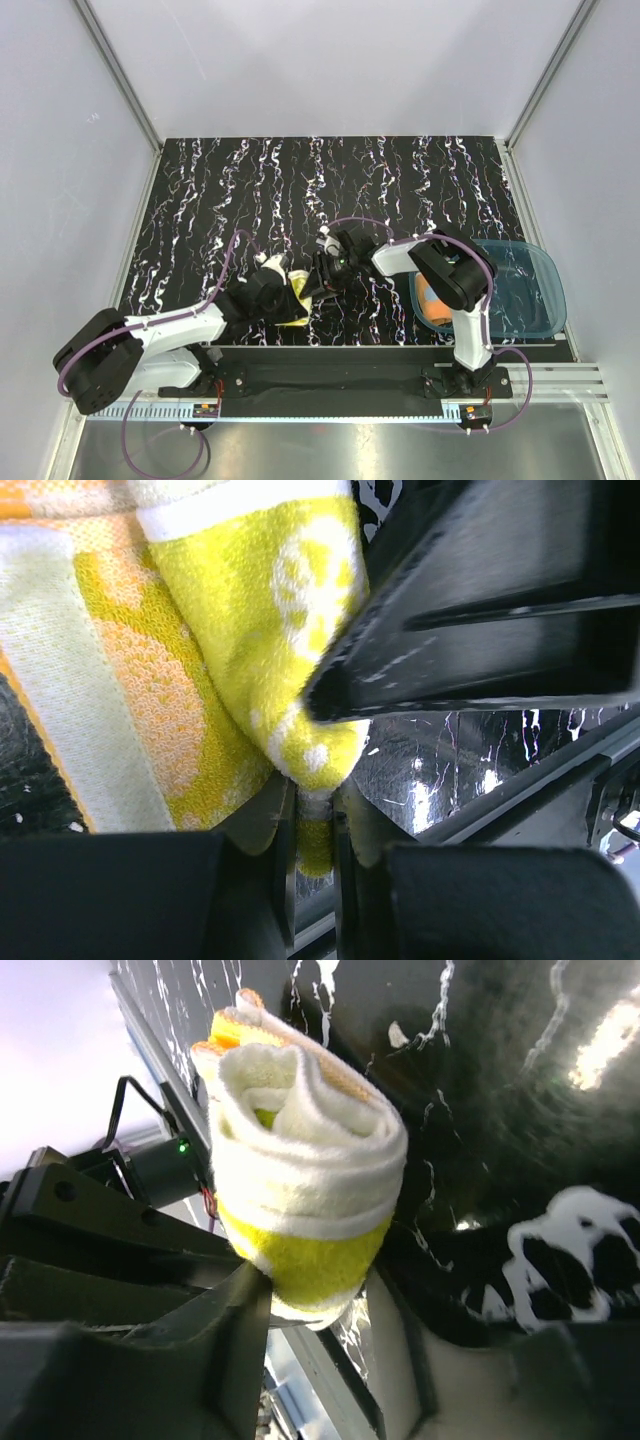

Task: Roll the towels
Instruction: Roll the towel

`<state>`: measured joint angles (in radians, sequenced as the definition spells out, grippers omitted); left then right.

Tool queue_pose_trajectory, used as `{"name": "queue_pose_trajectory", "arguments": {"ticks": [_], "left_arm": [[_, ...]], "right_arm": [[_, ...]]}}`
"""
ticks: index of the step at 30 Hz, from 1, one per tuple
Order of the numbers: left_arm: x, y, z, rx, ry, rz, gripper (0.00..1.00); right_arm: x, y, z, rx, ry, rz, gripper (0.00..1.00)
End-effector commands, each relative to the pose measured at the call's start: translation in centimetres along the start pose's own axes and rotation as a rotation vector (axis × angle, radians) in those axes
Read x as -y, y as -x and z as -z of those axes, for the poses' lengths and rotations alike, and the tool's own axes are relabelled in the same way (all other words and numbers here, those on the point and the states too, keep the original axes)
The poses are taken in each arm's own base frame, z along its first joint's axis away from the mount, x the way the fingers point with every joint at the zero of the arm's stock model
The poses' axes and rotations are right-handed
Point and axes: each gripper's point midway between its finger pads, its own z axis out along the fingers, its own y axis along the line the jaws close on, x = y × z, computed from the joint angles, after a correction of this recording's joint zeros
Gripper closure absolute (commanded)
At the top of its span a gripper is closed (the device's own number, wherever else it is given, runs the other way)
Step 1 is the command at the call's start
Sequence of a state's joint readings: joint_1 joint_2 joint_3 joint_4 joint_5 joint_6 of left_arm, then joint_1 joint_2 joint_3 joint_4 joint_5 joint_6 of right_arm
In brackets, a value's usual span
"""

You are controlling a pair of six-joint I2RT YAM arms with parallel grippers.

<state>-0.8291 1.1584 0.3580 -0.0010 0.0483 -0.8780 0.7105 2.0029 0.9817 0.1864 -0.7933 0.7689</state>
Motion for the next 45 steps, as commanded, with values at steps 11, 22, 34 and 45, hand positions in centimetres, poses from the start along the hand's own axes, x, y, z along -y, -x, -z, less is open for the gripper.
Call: {"name": "queue_pose_trajectory", "arguments": {"ticks": [11,22,34,45], "left_arm": [[-2.1,-1.6,1.0,-0.089,0.099,-0.121,0.71],[1.8,1.9,3.0,0.019,0.282,-0.362,0.54],[7.3,2.7,2.8,0.152,0.283,-0.448,0.55],[9.3,1.8,0.0,0.141,0.274,-0.497,0.55]], "right_arm": [[1.9,0.4,0.4,0.034,-0.218,0.008,0.92],[4.1,-1.0,6.1,0.02,-0.661,-0.035,0.94],[3.4,-0.7,5.3,0.005,-0.706,-0.055,0.92],[3.0,-0.8,4.7,-0.003,-0.693,-0.058,0.9]]}}
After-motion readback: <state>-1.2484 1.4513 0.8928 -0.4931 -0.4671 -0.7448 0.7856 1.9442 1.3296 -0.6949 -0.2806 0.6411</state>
